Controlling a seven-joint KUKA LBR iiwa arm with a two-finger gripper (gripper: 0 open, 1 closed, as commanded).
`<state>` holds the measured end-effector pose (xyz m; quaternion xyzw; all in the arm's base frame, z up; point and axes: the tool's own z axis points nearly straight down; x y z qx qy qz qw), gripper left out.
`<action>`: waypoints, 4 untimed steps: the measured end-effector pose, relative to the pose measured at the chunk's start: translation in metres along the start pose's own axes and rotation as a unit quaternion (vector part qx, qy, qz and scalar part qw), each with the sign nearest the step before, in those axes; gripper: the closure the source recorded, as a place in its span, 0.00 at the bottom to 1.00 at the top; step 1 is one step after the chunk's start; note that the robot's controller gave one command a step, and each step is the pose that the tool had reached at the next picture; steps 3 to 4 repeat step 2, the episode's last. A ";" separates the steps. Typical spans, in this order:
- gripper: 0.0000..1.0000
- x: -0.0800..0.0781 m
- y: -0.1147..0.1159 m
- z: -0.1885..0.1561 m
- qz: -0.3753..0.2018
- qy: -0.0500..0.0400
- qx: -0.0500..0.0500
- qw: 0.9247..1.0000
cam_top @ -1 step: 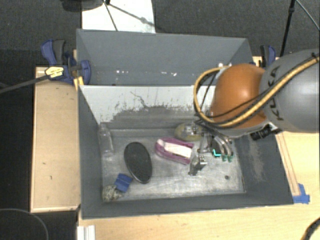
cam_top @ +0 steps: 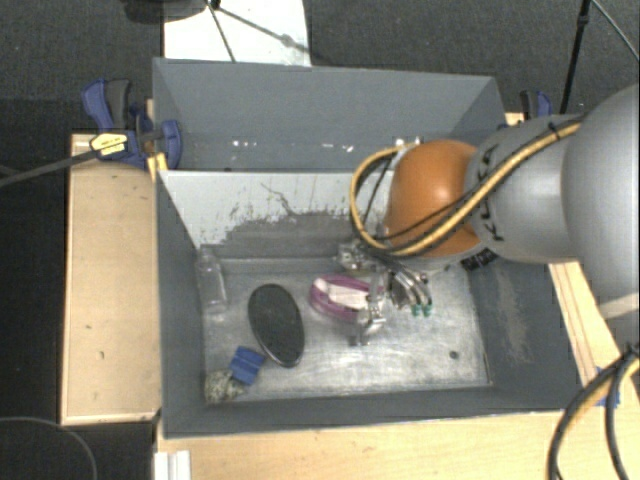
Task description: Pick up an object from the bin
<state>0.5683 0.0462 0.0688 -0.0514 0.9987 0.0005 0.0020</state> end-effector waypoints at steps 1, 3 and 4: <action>1.00 0.000 0.000 -0.004 0.002 0.000 0.000 1.000; 1.00 0.014 0.005 -0.215 -0.024 -0.003 0.001 1.000; 1.00 0.014 0.005 -0.215 -0.024 -0.003 0.001 1.000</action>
Offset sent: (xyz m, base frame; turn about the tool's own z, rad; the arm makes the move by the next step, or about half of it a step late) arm 0.0000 0.0000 0.0000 0.0000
